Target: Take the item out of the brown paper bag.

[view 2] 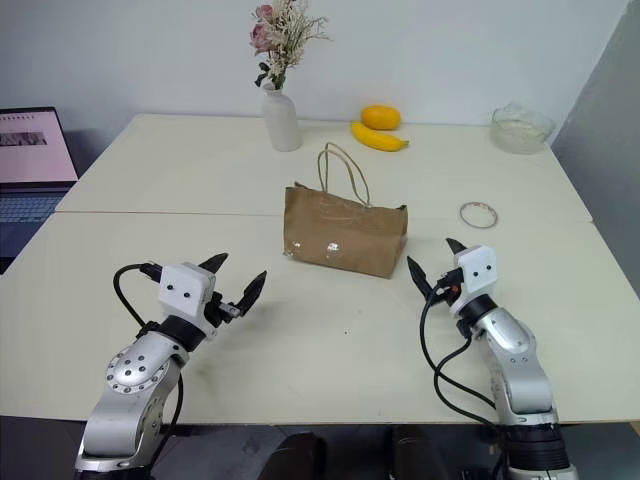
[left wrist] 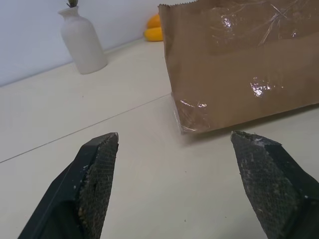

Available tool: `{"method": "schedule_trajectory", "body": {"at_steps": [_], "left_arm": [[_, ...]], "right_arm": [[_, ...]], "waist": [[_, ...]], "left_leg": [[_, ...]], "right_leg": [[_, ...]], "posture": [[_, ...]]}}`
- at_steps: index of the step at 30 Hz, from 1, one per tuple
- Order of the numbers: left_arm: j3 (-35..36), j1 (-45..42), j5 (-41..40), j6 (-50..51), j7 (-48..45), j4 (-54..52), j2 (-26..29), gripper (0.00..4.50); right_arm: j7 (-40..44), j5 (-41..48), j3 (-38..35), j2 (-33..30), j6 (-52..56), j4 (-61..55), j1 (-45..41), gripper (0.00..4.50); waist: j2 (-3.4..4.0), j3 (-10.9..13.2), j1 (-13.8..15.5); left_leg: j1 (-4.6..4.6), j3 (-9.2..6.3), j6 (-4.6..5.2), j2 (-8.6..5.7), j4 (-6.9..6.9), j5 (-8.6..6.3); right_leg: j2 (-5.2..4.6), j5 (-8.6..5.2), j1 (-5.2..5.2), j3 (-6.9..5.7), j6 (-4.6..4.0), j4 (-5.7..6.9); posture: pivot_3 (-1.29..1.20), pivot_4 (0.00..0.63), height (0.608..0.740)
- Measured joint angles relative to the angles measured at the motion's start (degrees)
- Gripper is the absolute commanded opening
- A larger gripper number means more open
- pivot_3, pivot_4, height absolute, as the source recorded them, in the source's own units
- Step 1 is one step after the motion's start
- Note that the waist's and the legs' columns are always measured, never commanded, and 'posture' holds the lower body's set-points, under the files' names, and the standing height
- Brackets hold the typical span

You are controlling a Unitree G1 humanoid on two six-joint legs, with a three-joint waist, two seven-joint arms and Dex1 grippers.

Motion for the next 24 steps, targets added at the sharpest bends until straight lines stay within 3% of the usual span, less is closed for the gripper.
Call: {"method": "schedule_trajectory", "body": {"at_steps": [18,24], "left_arm": [[0.08,-0.05,-0.67,0.69,-1.18,-2.84,0.89,3.78],[2.73,-3.88,-6.96,0.16,-6.06,-5.59,3.89,3.78]], "right_arm": [[0.03,-0.16,0.14,0.10,0.11,0.00,0.55,4.43],[0.12,-0.62,0.31,-0.44,0.26,-0.07,-0.24,4.43]], "waist": [[0.00,0.00,0.01],[0.00,0.00,0.04]], "left_leg": [[0.01,0.04,0.00,0.02,0.00,0.00],[0.04,0.10,0.00,0.02,0.01,0.00]], "right_leg": [[0.01,0.00,-0.02,0.03,0.00,0.03],[0.01,0.01,-0.02,0.06,-0.01,0.06]], "posture": [[0.00,0.150,0.740],[0.00,0.150,0.740]]}}
